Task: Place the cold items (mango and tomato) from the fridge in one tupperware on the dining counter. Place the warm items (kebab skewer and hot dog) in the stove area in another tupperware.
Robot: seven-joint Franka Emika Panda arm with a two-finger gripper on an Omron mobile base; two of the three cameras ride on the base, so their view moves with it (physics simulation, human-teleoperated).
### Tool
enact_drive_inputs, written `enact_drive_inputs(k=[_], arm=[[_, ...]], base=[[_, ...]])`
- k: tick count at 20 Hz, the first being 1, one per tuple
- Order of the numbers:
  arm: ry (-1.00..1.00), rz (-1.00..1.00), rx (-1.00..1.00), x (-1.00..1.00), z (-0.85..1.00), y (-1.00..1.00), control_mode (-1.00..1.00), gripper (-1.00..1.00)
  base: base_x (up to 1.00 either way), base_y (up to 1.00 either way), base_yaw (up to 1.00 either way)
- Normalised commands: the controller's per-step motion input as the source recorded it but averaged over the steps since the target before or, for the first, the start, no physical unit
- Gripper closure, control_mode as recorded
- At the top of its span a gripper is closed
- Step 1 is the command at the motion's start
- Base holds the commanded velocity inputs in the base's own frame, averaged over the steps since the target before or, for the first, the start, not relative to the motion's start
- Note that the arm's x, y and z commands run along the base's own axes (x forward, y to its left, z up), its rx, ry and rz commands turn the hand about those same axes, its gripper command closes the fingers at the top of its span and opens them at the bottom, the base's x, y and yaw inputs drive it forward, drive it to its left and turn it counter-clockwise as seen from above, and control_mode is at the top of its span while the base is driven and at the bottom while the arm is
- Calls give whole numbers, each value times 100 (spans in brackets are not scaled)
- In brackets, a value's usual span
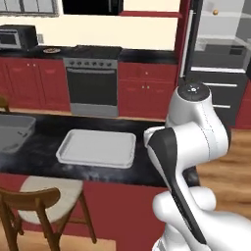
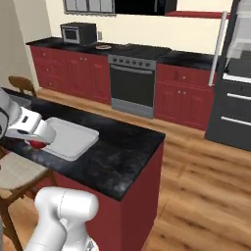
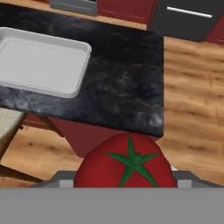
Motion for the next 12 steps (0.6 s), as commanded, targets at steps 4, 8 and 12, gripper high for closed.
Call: enact_drive_inputs(k=[4,8,12], arm=[[0,0,0,0,0,0,100,100],[0,0,0,0,0,0,100,100],[0,0,0,0,0,0,100,100]], base=[[-5,92,-61],[-9,87,-43],[43,82,-29]])
